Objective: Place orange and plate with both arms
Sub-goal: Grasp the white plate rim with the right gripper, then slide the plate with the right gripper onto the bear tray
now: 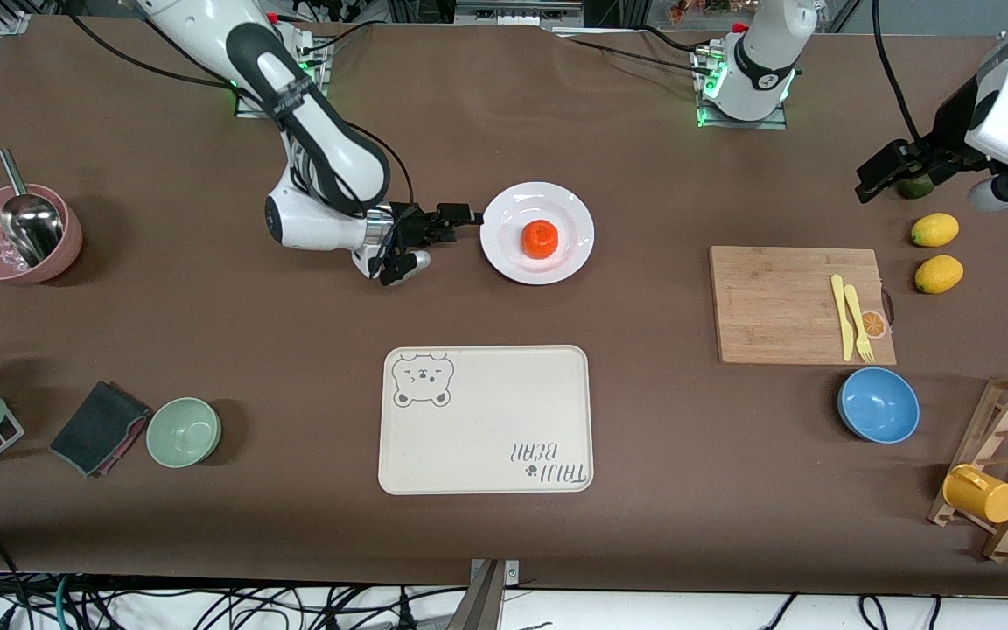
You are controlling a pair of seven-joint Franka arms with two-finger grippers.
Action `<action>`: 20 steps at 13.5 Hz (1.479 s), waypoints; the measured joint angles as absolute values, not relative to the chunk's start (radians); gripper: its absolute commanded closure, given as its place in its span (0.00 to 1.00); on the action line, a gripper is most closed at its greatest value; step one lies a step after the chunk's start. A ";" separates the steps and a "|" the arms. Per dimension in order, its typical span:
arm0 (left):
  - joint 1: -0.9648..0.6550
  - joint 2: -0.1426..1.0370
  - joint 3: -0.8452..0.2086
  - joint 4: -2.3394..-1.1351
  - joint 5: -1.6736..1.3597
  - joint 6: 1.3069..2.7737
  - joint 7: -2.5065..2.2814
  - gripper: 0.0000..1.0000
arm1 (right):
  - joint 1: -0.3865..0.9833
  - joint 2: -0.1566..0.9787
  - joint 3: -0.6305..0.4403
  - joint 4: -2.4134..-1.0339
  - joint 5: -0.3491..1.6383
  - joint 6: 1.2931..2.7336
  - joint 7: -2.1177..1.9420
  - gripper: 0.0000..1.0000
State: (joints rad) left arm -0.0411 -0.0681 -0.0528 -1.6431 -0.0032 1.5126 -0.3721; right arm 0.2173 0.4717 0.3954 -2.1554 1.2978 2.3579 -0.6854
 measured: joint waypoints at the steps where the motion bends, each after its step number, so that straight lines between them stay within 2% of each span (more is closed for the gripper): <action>1: -0.039 -0.066 -0.052 -1.643 -0.003 1.513 -0.371 0.00 | 0.220 0.489 0.398 -2.154 1.347 2.360 -0.743 0.25; 2: -0.039 -0.064 -0.050 -1.643 -0.003 1.513 -0.369 0.00 | 0.225 0.506 0.400 -2.152 1.386 2.372 -0.796 0.31; 7: -0.035 -0.064 -0.037 -1.629 -0.003 1.513 -0.268 0.00 | 0.252 0.600 0.402 -2.121 1.447 2.458 -0.917 0.31; 8: -0.032 -0.064 -0.034 -1.626 -0.003 1.513 -0.256 0.00 | 0.259 0.612 0.402 -2.110 1.453 2.469 -0.917 0.34; 10: -0.031 -0.063 -0.031 -1.624 -0.003 1.513 -0.247 0.00 | 0.277 0.629 0.403 -2.093 1.484 2.480 -0.919 0.47; 13: -0.031 -0.059 -0.031 -1.624 -0.003 1.513 -0.247 0.00 | 0.313 0.644 0.403 -2.073 1.513 2.511 -0.921 0.75; 16: -0.031 -0.057 -0.031 -1.623 -0.003 1.513 -0.247 0.00 | 0.321 0.654 0.403 -2.069 1.513 2.523 -0.921 0.98; 20: -0.026 -0.057 -0.028 -1.615 -0.003 1.513 -0.247 0.00 | 0.321 0.657 0.403 -2.050 1.513 2.522 -0.927 1.00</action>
State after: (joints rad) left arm -0.0256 -0.0571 -0.0276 -1.6146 -0.0033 1.5126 -0.2467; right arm 0.3205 0.6568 0.4025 -2.0499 1.5132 2.5220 -0.9272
